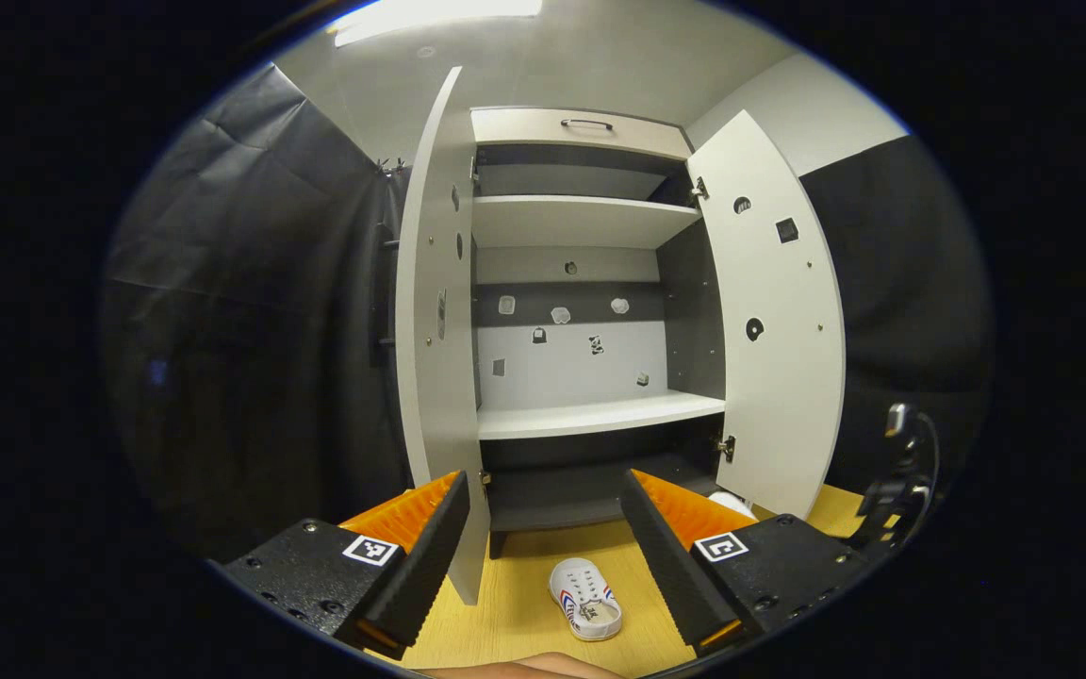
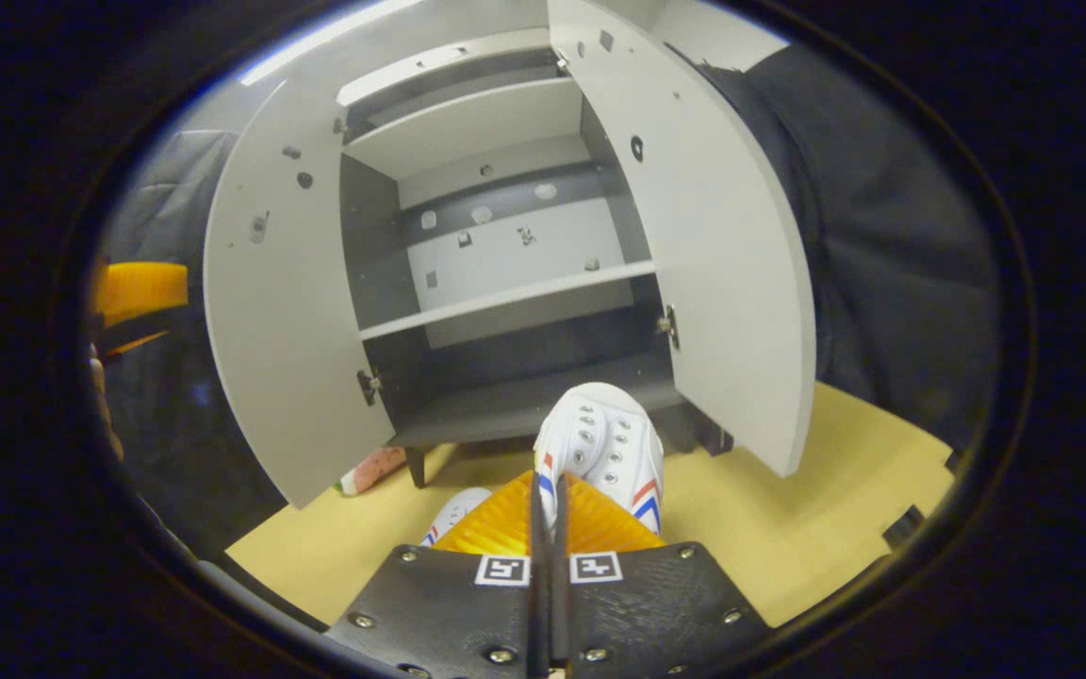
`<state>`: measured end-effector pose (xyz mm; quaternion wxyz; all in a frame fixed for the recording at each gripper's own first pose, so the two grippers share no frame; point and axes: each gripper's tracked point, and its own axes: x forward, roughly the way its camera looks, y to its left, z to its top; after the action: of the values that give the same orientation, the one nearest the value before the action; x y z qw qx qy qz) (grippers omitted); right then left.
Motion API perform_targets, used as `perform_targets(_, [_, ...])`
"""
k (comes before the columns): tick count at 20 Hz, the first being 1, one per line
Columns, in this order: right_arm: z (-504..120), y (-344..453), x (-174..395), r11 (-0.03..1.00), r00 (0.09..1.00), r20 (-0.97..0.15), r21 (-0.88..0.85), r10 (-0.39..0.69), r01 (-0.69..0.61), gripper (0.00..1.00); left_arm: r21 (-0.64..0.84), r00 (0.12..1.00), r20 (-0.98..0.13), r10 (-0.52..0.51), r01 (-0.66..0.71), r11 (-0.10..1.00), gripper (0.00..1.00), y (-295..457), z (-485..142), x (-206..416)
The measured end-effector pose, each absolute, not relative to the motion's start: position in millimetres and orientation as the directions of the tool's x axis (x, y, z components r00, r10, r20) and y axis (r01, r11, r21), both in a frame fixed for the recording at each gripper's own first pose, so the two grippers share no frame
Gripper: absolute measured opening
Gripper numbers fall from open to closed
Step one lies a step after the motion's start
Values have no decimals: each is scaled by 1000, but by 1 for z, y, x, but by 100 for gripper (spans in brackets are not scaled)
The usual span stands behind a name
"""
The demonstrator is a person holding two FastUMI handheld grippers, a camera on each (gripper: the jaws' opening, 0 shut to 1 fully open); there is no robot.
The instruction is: Grab one shoe with the right hand and put it into the shoe cabinet, grab the other shoe with the left hand and put it into the shoe cabinet; then close the right door with the right hand and the left door with the left hand.
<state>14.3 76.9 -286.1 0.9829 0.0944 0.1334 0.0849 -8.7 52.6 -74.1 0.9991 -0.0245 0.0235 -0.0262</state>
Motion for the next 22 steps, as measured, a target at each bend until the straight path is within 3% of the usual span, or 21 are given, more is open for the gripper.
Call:
perform_targets(11, [-63, 67, 59, 979, 981, -20, 64, 195, -194, 1, -68, 997, -18, -74, 73, 995, 98, 58, -68, 7])
perform_targets(16, [-4, 80, 141, 982, 983, -5, -30, 186, -186, 2, -78, 998, -7, -56, 55, 995, 98, 67, -58, 33])
perform_targets(22, [-15, 111, 277, 974, 975, -74, -78, 208, -214, 2, -128, 995, -19, -103, 100, 987, 98, 62, -55, 65])
